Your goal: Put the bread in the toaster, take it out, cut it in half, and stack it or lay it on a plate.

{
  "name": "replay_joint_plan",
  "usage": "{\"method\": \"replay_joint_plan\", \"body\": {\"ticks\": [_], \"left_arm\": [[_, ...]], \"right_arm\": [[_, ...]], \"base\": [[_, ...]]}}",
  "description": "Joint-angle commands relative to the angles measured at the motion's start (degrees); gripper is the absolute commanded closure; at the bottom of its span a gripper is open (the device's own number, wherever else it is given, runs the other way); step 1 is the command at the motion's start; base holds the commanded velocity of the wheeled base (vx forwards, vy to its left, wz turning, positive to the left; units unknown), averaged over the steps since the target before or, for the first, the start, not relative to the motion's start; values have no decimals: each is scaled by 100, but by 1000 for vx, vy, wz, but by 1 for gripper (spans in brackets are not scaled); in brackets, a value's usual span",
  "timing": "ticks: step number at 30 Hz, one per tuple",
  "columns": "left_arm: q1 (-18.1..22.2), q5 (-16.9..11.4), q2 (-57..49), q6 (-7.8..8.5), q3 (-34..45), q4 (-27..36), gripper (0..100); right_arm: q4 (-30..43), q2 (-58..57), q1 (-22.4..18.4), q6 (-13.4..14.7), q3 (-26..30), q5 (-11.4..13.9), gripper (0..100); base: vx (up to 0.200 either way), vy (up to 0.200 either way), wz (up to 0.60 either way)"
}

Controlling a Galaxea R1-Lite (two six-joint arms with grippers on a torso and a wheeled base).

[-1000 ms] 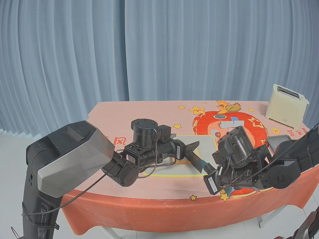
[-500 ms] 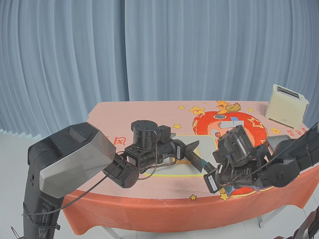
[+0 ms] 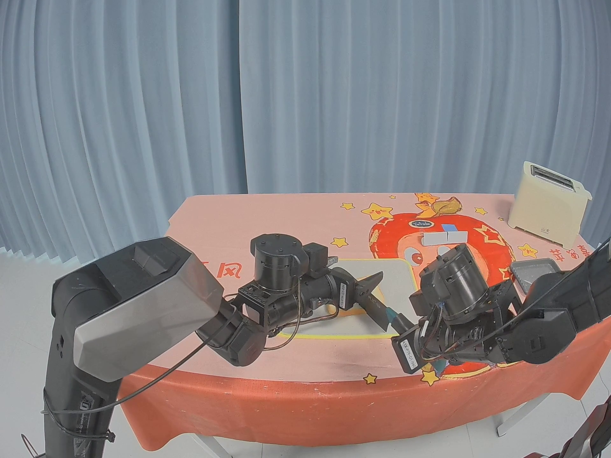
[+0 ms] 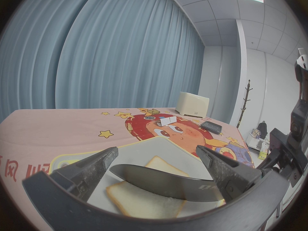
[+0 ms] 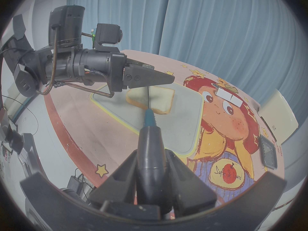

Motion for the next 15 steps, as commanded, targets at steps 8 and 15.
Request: {"method": "replay_joint_plan", "body": {"ticks": [8, 15], "left_arm": [[14, -21, -61, -17, -10, -29, 0], [14, -21, -61, -25, -10, -11, 0]], "right_arm": [[49, -147, 25, -7, -332, -14, 100], [92, -94, 17, -7, -227, -5, 100]], "base": [[0, 0, 0], [0, 0, 0]]}}
